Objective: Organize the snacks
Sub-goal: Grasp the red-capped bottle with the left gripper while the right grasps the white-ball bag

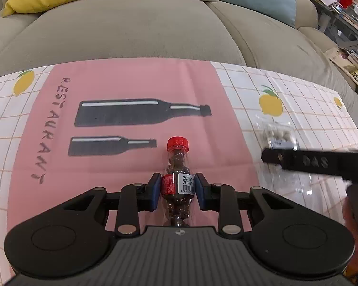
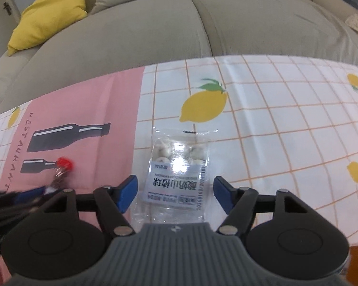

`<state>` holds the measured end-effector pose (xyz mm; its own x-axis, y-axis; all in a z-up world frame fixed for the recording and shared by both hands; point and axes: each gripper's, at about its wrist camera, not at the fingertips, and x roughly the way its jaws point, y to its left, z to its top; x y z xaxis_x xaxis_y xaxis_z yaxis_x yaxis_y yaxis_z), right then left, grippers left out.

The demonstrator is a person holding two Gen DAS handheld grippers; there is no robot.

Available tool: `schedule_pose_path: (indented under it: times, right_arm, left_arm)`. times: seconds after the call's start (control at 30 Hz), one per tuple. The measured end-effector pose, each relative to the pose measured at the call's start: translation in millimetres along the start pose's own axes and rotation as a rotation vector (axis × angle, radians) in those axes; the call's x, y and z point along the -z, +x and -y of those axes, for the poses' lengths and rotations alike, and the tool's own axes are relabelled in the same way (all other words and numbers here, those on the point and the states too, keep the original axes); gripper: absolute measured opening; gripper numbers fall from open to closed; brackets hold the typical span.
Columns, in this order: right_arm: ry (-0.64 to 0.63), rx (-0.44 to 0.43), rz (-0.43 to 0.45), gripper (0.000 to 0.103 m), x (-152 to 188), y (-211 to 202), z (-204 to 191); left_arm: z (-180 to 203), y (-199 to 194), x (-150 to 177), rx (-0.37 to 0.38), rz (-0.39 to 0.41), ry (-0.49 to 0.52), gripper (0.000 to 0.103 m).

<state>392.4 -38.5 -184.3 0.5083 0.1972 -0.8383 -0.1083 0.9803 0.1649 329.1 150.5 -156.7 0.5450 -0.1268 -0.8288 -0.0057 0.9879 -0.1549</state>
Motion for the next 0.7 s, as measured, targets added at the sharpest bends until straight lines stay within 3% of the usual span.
schedule_pose_path:
  times: [0.27, 0.47, 0.53, 0.63, 0.7]
  right_arm:
    - [-0.099, 0.080, 0.028, 0.072, 1, 10, -13]
    - [-0.074, 0.119, 0.032, 0.090, 2, 8, -4]
    - [-0.051, 0.117, 0.019, 0.091, 3, 10, 2]
    - [-0.060, 0.113, 0.045, 0.078, 5, 10, 2]
    - [-0.085, 0.108, 0.063, 0.059, 6, 7, -1]
  left_arm:
    - [8, 0, 14, -0.040, 0.044, 0.057, 0.038]
    - [11, -4, 22, -0.051, 0.063, 0.035, 0.034]
    - [14, -5, 26, -0.057, 0.067, 0.031, 0.034]
    - [18, -7, 28, -0.060, 0.056, 0.021, 0.034]
    - [19, -7, 29, -0.063, 0.047, 0.007, 0.034]
